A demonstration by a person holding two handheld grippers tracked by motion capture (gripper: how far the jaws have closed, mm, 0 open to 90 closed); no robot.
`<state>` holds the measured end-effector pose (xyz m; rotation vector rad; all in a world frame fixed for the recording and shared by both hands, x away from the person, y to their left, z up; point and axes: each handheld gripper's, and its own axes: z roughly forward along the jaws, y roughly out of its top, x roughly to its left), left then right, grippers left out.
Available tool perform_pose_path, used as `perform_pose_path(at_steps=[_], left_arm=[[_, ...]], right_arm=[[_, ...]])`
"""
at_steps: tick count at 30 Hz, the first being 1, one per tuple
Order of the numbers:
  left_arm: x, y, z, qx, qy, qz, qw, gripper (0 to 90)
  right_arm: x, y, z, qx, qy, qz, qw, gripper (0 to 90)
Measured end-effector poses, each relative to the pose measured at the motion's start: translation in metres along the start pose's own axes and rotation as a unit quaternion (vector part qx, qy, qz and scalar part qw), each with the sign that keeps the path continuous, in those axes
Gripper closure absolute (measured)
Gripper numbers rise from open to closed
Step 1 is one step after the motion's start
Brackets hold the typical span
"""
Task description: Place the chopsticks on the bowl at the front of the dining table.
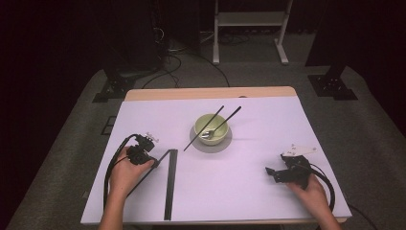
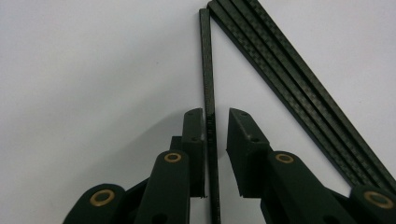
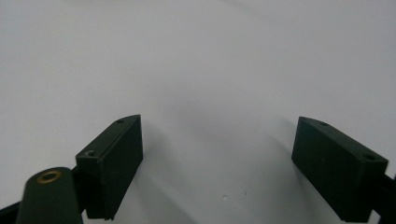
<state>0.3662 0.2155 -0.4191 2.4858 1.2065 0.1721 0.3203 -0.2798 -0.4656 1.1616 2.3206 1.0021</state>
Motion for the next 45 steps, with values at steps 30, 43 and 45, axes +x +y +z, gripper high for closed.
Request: perform_pose_path(at_steps=[30, 43, 45], left_arm=[[0.003, 0.01, 0.005, 0.046, 0.0, 0.0, 0.9989, 84.9], [0.002, 0.02, 0.007, 0.084, 0.0, -0.005, 0.9965, 85.6], [0.003, 0.022, 0.007, 0.089, 0.0, -0.009, 0.996, 85.8]], right_arm=[[0.0, 0.0, 0.0, 0.0, 0.0, 0.0, 1.0, 15.3], [0.0, 0.0, 0.0, 0.0, 0.0, -0.001, 1.0, 15.2], [0.0, 0.0, 0.0, 0.0, 0.0, -0.001, 1.0, 15.2]])
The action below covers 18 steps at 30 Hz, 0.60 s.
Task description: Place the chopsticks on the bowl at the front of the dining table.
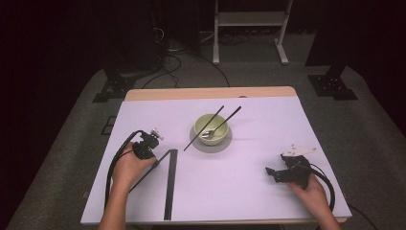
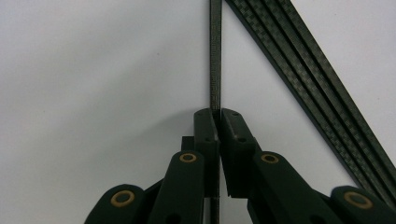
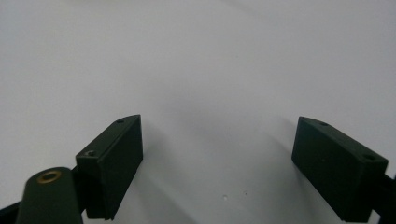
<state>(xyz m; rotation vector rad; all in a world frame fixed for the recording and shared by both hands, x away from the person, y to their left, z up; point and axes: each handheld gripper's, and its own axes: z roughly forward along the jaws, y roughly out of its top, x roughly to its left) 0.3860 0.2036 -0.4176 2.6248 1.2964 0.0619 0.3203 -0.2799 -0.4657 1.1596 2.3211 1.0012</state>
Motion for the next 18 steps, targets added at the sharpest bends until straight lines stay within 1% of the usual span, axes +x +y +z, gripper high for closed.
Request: perform_pose_path(at_steps=[1, 5, 8, 12, 18], left_arm=[[0.0002, 0.0009, 0.0001, 0.003, -0.002, -0.004, 1.0, 85.8], [0.0005, 0.0034, 0.0002, 0.012, -0.002, -0.005, 0.9999, 85.9], [0.001, 0.0039, 0.0002, 0.013, -0.003, -0.009, 0.9999, 86.1], [0.0013, 0.0033, -0.0002, 0.011, -0.004, -0.016, 0.9998, 86.1], [0.0042, 0.001, -0.001, 0.0, -0.013, -0.03, 0.9995, 86.2]], right_arm=[[0.0, 0.0, 0.0, 0.0, 0.0, 0.0, 1.0, 15.2], [0.0, 0.0, 0.0, 0.0, 0.0, 0.0, 1.0, 15.2], [0.0, 0.0, 0.0, 0.0, 0.0, 0.0, 1.0, 15.2], [0.0, 0.0, 0.0, 0.0, 0.0, 0.0, 1.0, 15.2], [0.0, 0.0, 0.0, 0.0, 0.0, 0.0, 1.0, 15.2]])
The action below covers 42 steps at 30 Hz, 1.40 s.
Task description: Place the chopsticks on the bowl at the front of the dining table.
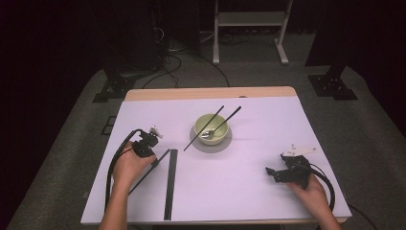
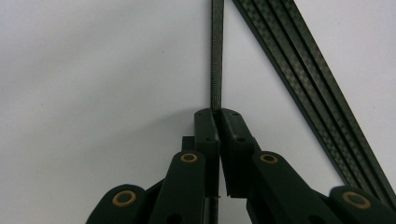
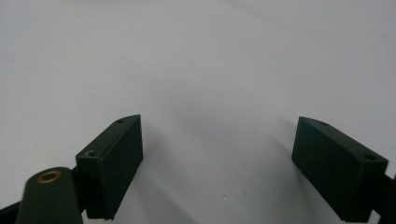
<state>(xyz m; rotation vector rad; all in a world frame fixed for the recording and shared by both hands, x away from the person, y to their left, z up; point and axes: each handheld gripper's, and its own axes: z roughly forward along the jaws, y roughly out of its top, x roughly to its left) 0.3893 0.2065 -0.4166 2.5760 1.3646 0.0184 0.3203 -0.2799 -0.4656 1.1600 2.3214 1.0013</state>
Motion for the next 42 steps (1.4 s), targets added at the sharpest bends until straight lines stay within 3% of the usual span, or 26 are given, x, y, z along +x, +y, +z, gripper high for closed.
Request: perform_pose_path(at_steps=[8, 22, 42], left_arm=[[0.001, -0.001, -0.007, -0.022, -0.001, -0.017, 0.9996, 86.3], [-0.001, -0.001, -0.024, -0.064, -0.006, -0.027, 0.9976, 86.2], [-0.01, 0.017, -0.041, -0.089, -0.017, -0.02, 0.9957, 86.2]], right_arm=[[0.0, 0.0, 0.0, 0.0, 0.0, 0.001, 1.0, 15.2], [0.0, 0.0, 0.0, 0.0, 0.0, 0.0, 1.0, 15.2], [0.0, 0.0, 0.0, 0.0, 0.0, -0.001, 1.0, 15.2]])
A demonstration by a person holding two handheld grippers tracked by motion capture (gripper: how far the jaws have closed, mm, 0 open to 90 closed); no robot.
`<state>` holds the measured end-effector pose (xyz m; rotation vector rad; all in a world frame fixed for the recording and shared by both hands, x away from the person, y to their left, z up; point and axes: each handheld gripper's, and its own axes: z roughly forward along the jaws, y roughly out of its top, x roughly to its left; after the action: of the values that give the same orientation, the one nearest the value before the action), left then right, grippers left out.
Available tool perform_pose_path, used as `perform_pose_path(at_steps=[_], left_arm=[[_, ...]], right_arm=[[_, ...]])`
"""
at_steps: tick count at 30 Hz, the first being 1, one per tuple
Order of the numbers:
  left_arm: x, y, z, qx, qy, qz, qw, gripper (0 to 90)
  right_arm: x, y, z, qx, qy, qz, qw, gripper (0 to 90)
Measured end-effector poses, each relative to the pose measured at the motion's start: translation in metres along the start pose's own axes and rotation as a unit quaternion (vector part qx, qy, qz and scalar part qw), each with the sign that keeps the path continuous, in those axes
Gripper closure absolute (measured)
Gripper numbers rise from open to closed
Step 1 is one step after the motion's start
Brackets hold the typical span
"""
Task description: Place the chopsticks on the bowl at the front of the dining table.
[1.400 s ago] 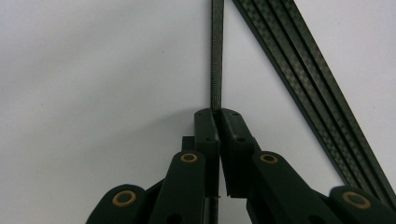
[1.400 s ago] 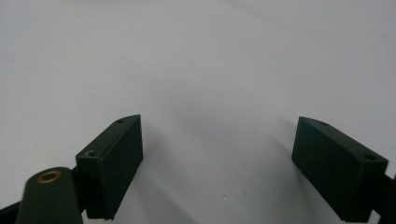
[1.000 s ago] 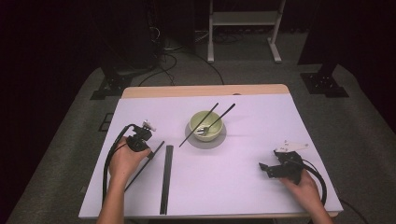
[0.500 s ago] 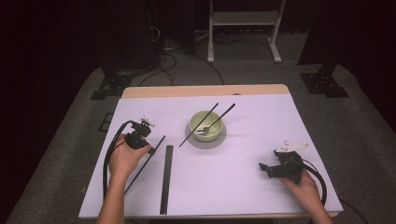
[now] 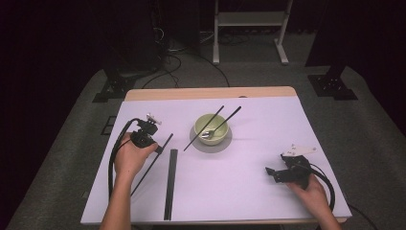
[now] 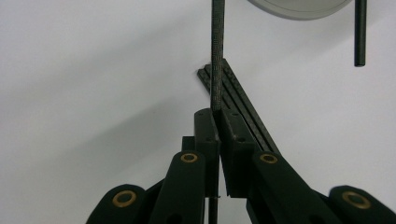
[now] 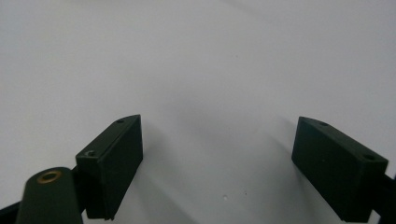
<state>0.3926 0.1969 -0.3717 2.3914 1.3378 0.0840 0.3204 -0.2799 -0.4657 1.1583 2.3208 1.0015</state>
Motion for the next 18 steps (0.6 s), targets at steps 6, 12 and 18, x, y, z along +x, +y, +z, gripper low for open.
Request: perform_pose_path(at_steps=[6, 12, 18], left_arm=[[-0.005, 0.01, -0.005, -0.007, -0.002, 0.005, 1.0, 86.2], [-0.011, 0.019, -0.009, -0.012, -0.006, 0.01, 0.9999, 86.2], [-0.016, 0.029, -0.014, -0.018, -0.006, 0.015, 0.9997, 86.2]], right_arm=[[0.0, 0.0, 0.0, 0.0, 0.0, 0.0, 1.0, 15.2], [0.0, 0.0, 0.0, 0.0, 0.0, 0.0, 1.0, 15.2], [0.0, 0.0, 0.0, 0.0, 0.0, -0.001, 1.0, 15.3]])
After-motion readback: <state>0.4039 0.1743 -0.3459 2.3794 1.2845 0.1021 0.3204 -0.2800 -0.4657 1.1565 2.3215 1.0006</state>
